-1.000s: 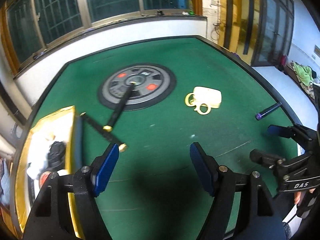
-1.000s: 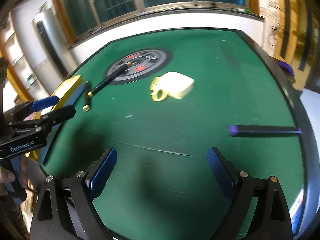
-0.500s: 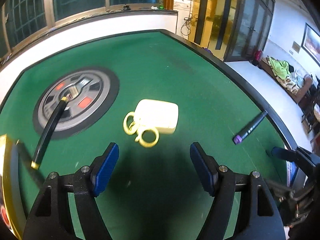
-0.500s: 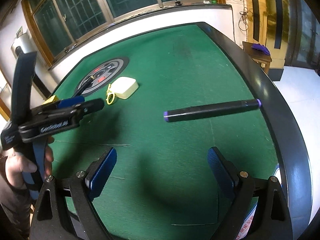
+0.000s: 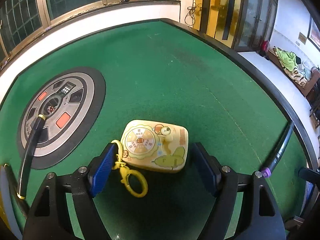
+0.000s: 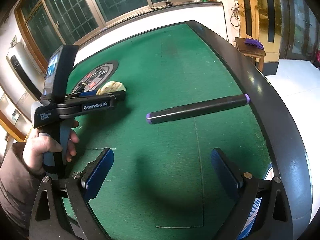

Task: Organize rigid objects
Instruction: 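Grasp the purple-capped black marker with the right tool while the left tool holds the toy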

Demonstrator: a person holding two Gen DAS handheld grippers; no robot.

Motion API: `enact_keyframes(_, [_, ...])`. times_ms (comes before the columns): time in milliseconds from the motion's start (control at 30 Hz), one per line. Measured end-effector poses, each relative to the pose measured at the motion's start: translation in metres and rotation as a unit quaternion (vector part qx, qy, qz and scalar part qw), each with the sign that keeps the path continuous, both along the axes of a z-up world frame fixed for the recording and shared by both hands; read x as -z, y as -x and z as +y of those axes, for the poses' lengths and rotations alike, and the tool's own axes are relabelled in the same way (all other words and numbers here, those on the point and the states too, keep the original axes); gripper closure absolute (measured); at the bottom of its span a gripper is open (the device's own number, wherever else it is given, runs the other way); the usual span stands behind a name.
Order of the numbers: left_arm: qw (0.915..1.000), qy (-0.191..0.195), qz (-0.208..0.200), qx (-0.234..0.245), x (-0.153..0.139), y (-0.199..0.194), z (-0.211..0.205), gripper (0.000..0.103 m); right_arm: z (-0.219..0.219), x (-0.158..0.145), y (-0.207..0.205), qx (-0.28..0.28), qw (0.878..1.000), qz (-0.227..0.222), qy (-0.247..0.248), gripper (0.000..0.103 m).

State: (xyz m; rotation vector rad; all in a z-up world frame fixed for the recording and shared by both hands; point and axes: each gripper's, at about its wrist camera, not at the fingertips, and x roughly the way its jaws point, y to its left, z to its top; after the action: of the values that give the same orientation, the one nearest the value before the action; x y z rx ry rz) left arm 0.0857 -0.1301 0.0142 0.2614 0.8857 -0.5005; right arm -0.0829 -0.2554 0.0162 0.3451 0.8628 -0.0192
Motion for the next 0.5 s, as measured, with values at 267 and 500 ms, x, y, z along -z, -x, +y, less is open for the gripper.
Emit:
enact_keyframes(267, [0.9997,0.010,0.000,0.021,0.000,0.005,0.014,0.035,-0.010,0.003,-0.004,0.024,1.000,0.009,-0.005,0.007])
enact_keyframes(500, [0.9986,0.034,0.025,0.031,0.000,0.055,0.061,0.034,-0.025,0.002,-0.018,0.061,0.998,-0.001,-0.033,0.007])
